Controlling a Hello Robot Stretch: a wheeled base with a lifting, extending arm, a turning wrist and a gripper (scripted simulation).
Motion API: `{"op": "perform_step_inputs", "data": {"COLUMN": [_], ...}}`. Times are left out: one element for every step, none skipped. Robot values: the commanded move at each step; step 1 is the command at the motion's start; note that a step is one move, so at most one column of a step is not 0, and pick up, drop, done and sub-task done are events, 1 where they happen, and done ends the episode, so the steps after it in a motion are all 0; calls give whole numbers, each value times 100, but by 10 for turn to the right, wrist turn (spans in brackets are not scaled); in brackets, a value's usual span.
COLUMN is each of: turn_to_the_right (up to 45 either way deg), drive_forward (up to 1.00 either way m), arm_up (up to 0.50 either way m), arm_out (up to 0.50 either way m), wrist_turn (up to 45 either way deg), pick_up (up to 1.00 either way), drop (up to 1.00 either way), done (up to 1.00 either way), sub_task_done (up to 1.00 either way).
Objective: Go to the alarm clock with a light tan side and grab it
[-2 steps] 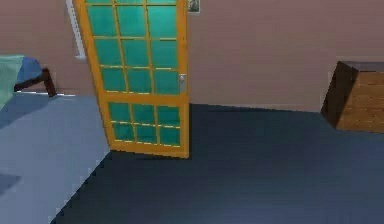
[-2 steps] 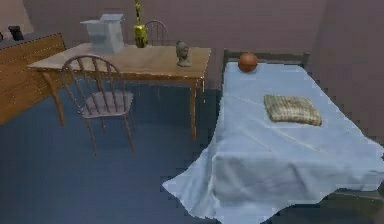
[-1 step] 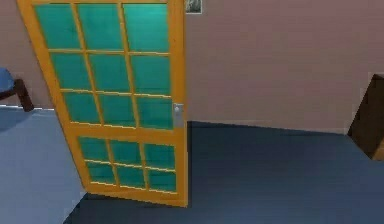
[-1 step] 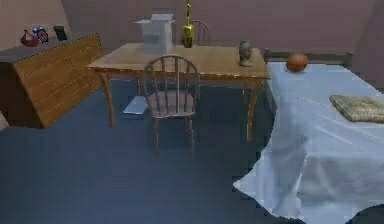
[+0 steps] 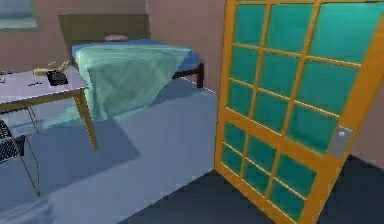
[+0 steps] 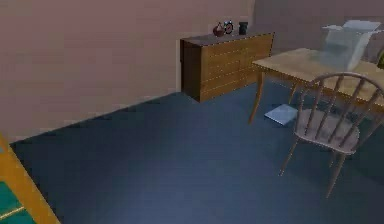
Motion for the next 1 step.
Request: {"op": "perform_step_inputs", "data": {"turn_to_the_right": [-330], "drive_forward": [0], "arm_up": [0], "arm_out": [0], "wrist_turn": [0], "pick_up": [0], "drop": [0], "done": [0], "sub_task_done": [0]}}
